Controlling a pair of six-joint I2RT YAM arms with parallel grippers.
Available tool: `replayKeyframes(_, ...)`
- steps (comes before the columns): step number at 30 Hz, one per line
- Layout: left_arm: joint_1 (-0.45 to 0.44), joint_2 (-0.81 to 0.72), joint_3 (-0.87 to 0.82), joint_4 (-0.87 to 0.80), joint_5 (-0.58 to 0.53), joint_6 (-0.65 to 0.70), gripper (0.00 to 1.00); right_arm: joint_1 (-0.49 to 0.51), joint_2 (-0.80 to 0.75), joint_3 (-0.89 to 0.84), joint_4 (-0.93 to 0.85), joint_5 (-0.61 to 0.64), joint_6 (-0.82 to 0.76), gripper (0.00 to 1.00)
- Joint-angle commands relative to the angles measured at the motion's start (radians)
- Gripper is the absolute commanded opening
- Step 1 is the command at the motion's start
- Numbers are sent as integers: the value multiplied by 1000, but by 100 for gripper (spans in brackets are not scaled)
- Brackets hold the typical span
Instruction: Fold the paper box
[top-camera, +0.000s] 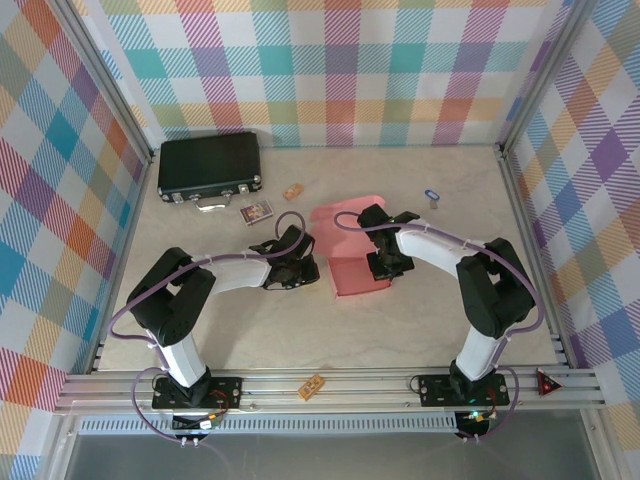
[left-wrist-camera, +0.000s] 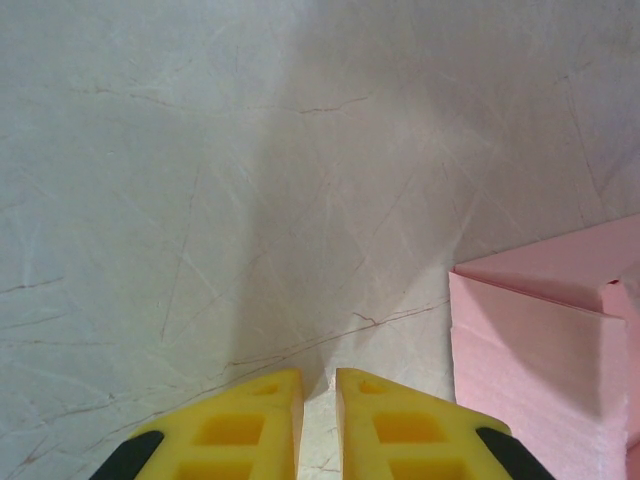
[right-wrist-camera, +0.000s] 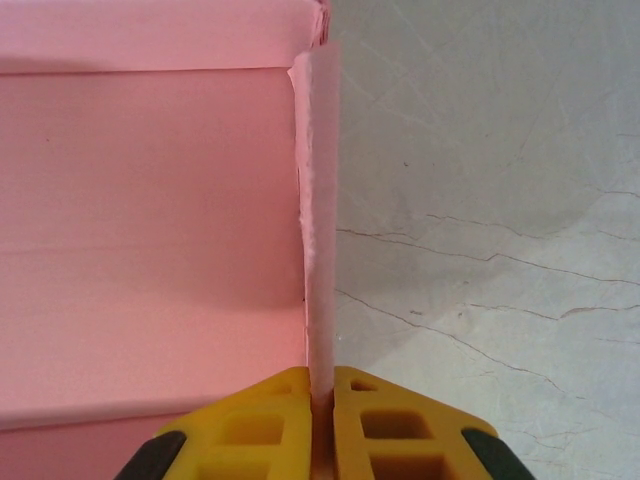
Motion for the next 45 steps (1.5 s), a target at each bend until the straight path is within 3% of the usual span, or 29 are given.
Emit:
replayKeyframes(1,-12,20,-14,-4,1,-5,18,6,67,-20,-34,11,9,12)
replayKeyframes(21,-13,24,-21,6,6,-9,18,32,131,13,-89,68,38,14)
replayKeyframes(30,-13,25,-25,11,8,-11,18,36,149,28,-110,83,56,9)
replayKeyframes(39,-13,17,-29,13,7,-12,18,36,183,45,-137,92,91,10)
replayKeyframes(45,-12,-20,-18,-19,-19,5,18,37,112,57,-124,63,114,16)
